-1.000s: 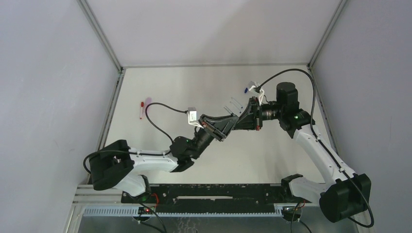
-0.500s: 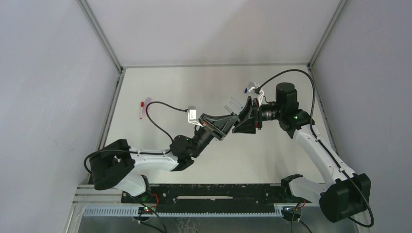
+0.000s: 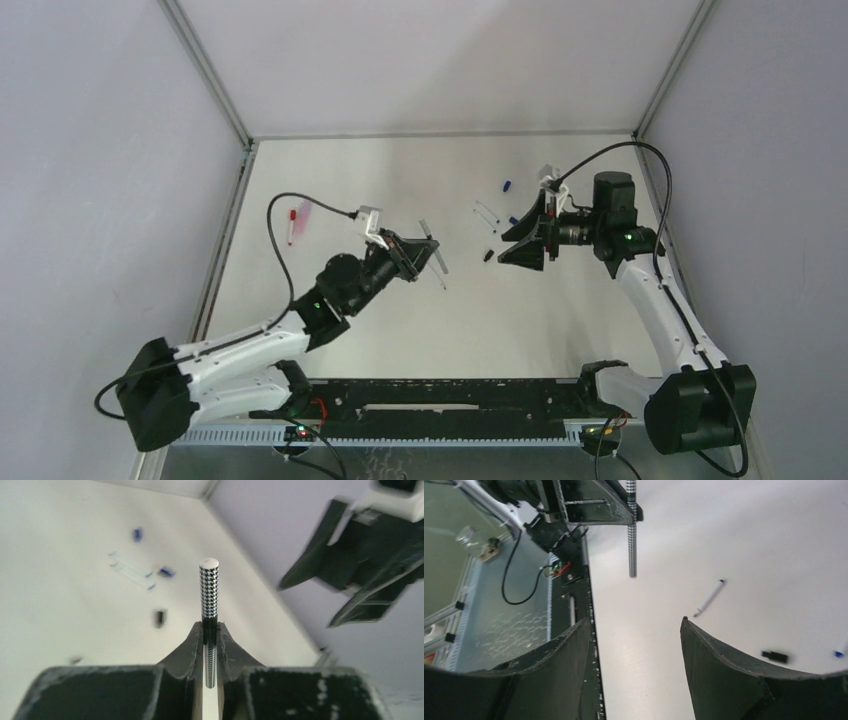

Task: Insert the pens into the pen caps
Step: Place the pen at the center of the board.

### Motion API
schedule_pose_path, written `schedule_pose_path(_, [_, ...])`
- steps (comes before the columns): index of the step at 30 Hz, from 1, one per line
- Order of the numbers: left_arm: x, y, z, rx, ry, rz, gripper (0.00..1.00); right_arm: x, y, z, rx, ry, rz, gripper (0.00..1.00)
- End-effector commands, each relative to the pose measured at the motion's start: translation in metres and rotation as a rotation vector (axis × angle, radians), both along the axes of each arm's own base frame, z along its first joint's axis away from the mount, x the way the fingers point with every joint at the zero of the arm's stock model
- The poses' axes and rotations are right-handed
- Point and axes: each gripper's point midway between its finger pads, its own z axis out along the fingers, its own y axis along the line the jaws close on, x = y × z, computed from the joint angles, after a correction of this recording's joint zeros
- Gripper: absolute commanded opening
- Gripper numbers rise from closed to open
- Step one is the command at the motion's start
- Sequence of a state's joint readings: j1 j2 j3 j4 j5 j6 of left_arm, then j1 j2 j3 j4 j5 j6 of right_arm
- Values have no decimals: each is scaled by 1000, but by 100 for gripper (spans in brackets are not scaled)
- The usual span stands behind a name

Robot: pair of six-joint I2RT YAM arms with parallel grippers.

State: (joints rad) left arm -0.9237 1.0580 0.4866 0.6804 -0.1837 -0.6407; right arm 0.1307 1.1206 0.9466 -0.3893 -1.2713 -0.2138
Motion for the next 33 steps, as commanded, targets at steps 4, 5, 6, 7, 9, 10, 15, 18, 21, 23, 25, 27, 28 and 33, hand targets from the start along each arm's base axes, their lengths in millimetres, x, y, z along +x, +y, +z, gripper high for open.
schedule_pose_path(4, [10,81,-85,762,221,27,0,25,-27,-14,-30,-9,-104,73])
schedule_pose_path(5, [16,91,-90,817,249,38,0,26,-28,-15,-31,-5,-110,73])
schedule_pose_path(6, [22,102,-95,866,282,52,0,28,-29,-17,-32,1,-114,73])
schedule_pose_path(7, [29,113,-102,921,311,70,0,28,-29,-17,-32,4,-115,72])
schedule_pose_path(9, [45,132,-111,996,370,110,0,29,-30,-19,-33,9,-119,72])
schedule_pose_path(10, [53,142,-117,1034,406,133,0,29,-30,-19,-33,11,-119,72])
schedule_pose_path(15, [93,187,-138,1205,543,260,0,31,-31,-19,-35,13,-125,72])
schedule_pose_path(18, [110,204,-148,1268,607,305,0,33,-31,-21,-37,21,-133,72])
schedule_pose_path(21, [127,216,-158,1299,647,342,0,35,-31,-22,-37,31,-136,72])
schedule_pose_path(23, [140,226,-161,1310,662,373,0,35,-31,-22,-37,33,-137,72])
schedule_pose_path(25, [153,236,-166,1314,691,394,0,36,-31,-23,-38,38,-139,72])
schedule_pose_path(27, [160,248,-176,1330,743,403,0,36,-31,-24,-40,40,-141,72])
schedule_pose_path(28, [165,256,-179,1335,766,417,0,36,-32,-24,-41,39,-142,72])
schedule_pose_path(33, [186,278,-188,1389,836,439,0,37,-31,-23,-37,43,-140,72])
